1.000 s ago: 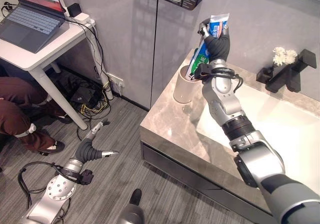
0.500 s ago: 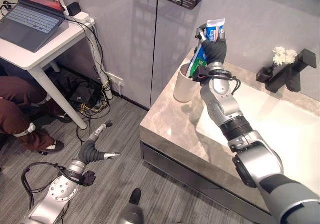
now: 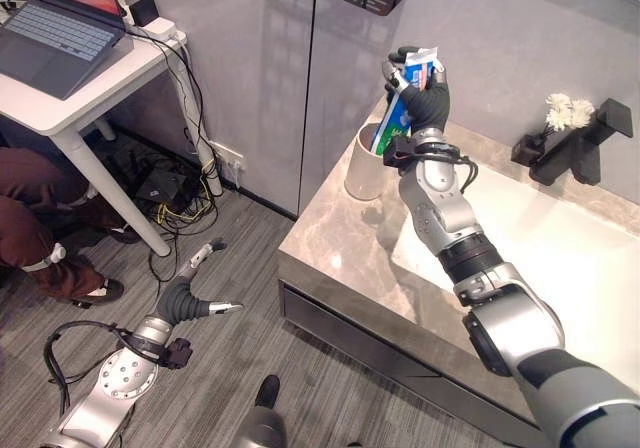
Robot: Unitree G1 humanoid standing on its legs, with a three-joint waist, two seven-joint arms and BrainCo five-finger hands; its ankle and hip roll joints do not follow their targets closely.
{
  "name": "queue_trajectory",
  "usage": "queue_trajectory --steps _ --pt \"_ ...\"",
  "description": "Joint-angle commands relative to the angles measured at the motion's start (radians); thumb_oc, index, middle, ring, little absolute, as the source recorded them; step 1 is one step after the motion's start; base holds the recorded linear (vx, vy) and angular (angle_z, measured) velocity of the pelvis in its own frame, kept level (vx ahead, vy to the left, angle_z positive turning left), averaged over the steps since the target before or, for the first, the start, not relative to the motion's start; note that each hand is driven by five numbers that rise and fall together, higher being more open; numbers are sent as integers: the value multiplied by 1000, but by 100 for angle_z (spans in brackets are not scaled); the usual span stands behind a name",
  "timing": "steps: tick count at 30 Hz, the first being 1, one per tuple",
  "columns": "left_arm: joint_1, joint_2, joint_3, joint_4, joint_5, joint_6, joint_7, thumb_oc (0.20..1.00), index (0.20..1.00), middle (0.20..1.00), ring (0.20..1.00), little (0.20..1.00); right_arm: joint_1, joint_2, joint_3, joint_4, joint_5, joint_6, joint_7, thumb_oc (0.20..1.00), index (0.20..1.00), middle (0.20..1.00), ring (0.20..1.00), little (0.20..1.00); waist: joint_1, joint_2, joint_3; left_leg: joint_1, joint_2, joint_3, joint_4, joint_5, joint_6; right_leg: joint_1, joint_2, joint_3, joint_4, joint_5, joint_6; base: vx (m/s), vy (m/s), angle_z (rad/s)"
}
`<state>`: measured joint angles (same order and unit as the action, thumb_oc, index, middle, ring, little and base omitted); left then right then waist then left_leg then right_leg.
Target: Put brush and paste in cup on sink, flatten towel.
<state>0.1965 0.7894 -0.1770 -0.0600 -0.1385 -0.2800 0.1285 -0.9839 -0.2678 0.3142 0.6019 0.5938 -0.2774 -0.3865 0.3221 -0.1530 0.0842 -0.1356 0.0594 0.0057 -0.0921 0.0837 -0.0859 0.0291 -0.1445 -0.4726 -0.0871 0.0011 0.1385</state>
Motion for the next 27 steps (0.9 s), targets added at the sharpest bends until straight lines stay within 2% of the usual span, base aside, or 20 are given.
queue_trajectory --steps 1,11,17,21,22,23,25,26,27 --pt "5 43 -16 -21 -8 -32 13 1000 1000 1000 1000 1000 -23 -35 -9 -66 0 -55 5 1000 1000 1000 1000 1000 7 -24 -39 -19 24 18 5 9 -5 21 -119 5 0 148 71 0 0 0" --pt "-4 34 -23 -18 2 -29 6 1000 1000 1000 1000 1000 58 -51 -37 -245 -71 -64 -18 1000 1000 1000 1000 1000 -9 -7 -45 -10 30 27 5 6 -7 21 -119 11 0 144 70 -3 1 0" --pt "-18 55 -26 -29 50 -37 10 1000 1000 1000 1000 1000 154 -92 -107 -396 -196 -64 -70 1000 1000 1000 1000 1000 -34 10 -54 6 37 38 5 2 -9 33 -116 16 0 140 70 -9 -2 -4" --pt "-9 34 34 -44 31 -46 30 1000 1000 1000 1000 1000 290 -160 -223 -539 -357 -60 -148 1000 1000 1000 1000 1000 -81 32 -67 27 40 62 5 -9 -3 30 -120 33 0 139 74 3 39 -9" --pt "4 37 76 -52 46 -48 38 922 922 922 922 922 349 -198 -273 -588 -413 -50 -163 1000 1000 1000 1000 1000 -99 42 -70 44 43 80 5 -21 -1 30 -121 49 0 136 78 5 46 -16" --pt "7 37 76 -55 46 -47 38 890 890 890 890 890 355 -196 -274 -596 -416 -46 -164 1000 1000 1000 1000 1000 -97 41 -70 43 42 82 5 -17 0 27 -122 51 0 140 77 11 45 -28" --pt "33 25 132 -60 55 -50 53 492 492 492 492 492 430 -209 -336 -647 -446 -48 -168 1000 1000 1000 1000 1000 -115 49 -76 62 47 103 5 -29 2 23 -122 74 0 135 81 20 46 -43" --pt "60 -12 223 -66 35 -57 74 200 200 200 200 200 533 -241 -439 -701 -449 -62 -170 1000 1000 1000 1000 1000 -145 55 -83 72 50 125 5 -29 3 12 -125 98 0 140 82 25 49 -44" --pt "66 -11 225 -69 33 -56 73 200 200 200 200 200 541 -238 -442 -710 -448 -59 -168 1000 1000 1000 1000 1000 -142 53 -86 72 50 128 5 -30 3 10 -124 101 0 141 82 30 39 -38"
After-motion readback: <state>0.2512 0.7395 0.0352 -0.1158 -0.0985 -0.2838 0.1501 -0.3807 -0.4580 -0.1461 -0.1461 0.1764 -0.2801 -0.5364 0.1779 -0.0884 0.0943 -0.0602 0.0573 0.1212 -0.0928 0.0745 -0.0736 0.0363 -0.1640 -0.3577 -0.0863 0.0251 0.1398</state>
